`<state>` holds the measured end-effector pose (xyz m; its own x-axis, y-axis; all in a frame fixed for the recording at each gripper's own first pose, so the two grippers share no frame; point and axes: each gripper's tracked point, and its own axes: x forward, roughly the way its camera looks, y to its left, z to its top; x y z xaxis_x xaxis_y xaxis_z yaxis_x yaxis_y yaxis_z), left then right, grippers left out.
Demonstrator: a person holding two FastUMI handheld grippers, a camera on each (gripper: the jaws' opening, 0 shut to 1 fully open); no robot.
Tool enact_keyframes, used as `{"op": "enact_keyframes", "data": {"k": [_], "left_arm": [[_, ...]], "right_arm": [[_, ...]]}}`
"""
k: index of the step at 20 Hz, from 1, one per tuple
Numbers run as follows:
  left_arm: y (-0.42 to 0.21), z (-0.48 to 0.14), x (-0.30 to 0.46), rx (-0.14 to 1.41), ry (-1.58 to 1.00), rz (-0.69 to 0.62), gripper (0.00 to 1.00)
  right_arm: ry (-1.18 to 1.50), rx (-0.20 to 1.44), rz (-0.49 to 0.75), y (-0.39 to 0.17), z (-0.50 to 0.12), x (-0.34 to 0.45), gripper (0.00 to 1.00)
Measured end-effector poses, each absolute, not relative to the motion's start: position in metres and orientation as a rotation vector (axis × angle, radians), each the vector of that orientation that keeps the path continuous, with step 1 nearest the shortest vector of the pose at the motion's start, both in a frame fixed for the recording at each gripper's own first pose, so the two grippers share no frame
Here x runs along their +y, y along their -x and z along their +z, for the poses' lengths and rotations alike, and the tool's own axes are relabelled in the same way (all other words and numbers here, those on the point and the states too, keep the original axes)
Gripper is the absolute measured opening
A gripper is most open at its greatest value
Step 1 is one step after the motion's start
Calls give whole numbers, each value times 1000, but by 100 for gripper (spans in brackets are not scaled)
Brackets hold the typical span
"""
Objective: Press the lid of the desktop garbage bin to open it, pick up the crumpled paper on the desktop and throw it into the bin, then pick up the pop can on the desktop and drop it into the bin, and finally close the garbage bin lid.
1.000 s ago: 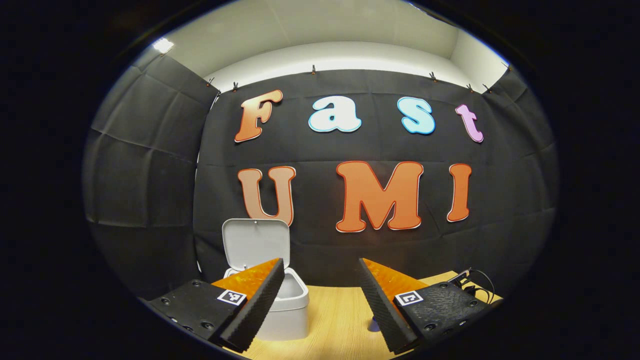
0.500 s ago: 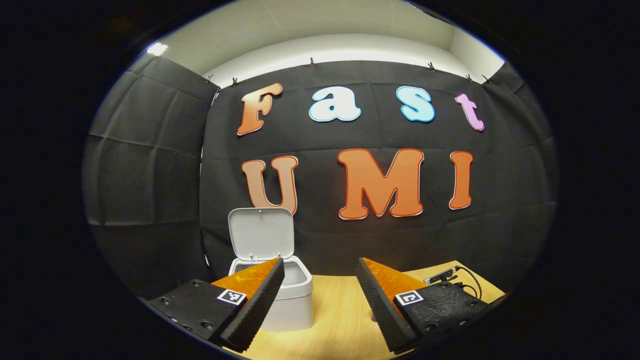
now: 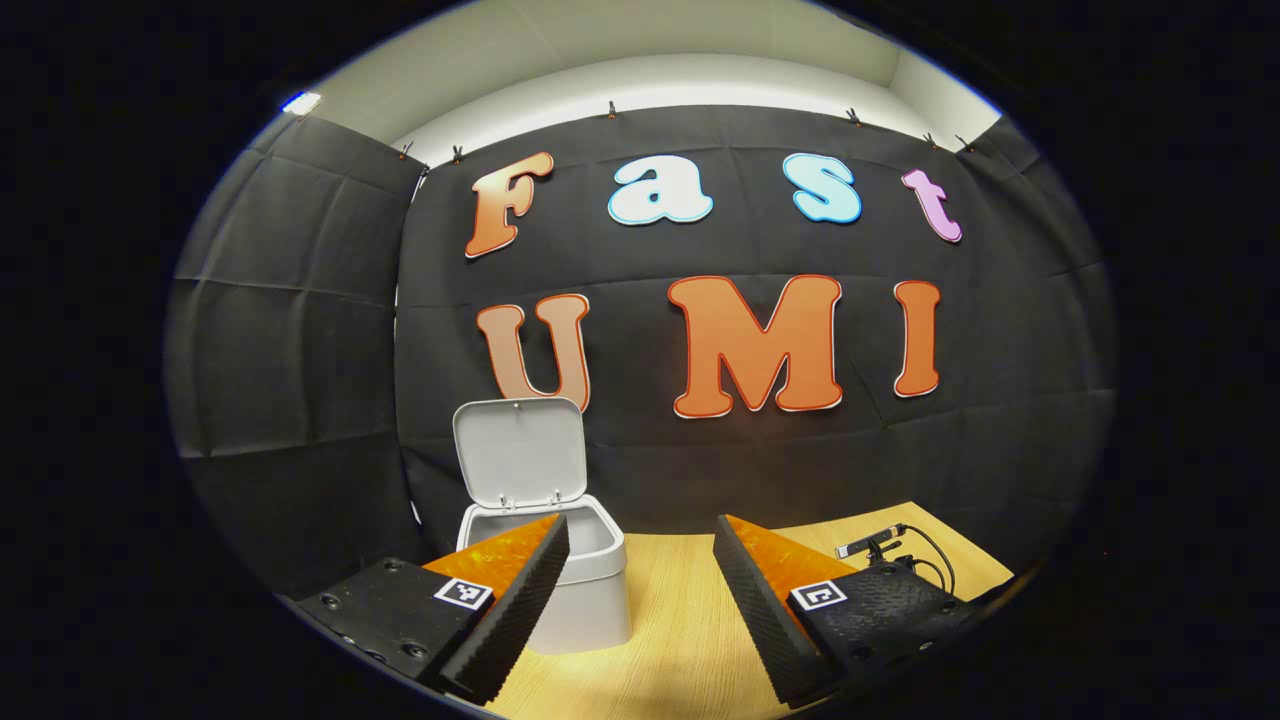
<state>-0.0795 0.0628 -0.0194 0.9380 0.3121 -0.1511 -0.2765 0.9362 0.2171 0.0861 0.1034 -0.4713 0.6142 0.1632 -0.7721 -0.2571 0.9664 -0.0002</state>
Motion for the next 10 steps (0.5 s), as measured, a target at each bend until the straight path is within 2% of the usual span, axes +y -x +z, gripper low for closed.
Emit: {"op": "enact_keyframes", "data": {"k": [10], "left_arm": [[85, -24, 72, 193, -187, 275, 93]], "right_arm": [[62, 872, 226, -73, -462, 95, 10]]}}
